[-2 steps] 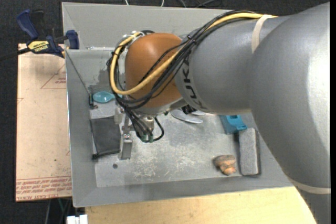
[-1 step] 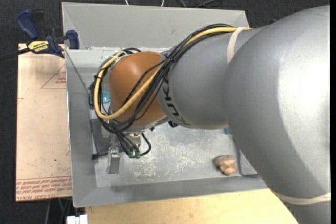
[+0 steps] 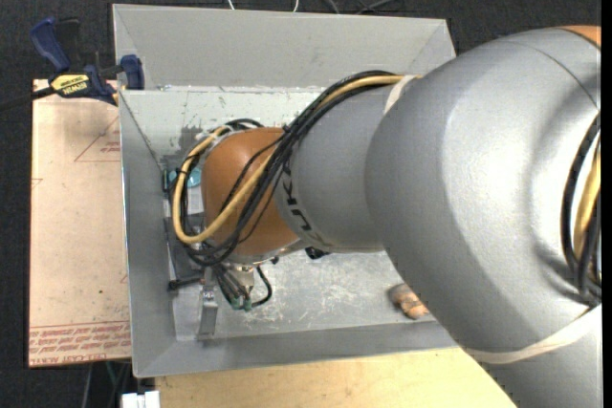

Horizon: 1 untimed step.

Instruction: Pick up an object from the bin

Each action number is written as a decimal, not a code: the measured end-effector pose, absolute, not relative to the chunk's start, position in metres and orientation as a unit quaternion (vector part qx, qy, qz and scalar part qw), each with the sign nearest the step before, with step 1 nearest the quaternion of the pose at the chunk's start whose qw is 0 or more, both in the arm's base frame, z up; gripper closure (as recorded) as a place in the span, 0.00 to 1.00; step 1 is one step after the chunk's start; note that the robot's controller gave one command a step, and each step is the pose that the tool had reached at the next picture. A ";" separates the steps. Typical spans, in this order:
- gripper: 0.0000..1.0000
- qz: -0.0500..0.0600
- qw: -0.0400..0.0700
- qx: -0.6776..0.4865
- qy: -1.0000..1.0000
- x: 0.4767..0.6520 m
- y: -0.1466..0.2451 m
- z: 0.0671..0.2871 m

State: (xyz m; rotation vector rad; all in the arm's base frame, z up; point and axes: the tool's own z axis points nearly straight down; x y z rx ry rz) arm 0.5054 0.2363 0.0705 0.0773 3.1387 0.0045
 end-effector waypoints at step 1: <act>1.00 0.007 0.013 0.024 1.000 0.514 0.238 0.056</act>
Offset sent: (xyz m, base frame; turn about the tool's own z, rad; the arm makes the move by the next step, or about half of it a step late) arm 0.0000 0.0000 0.0000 0.0000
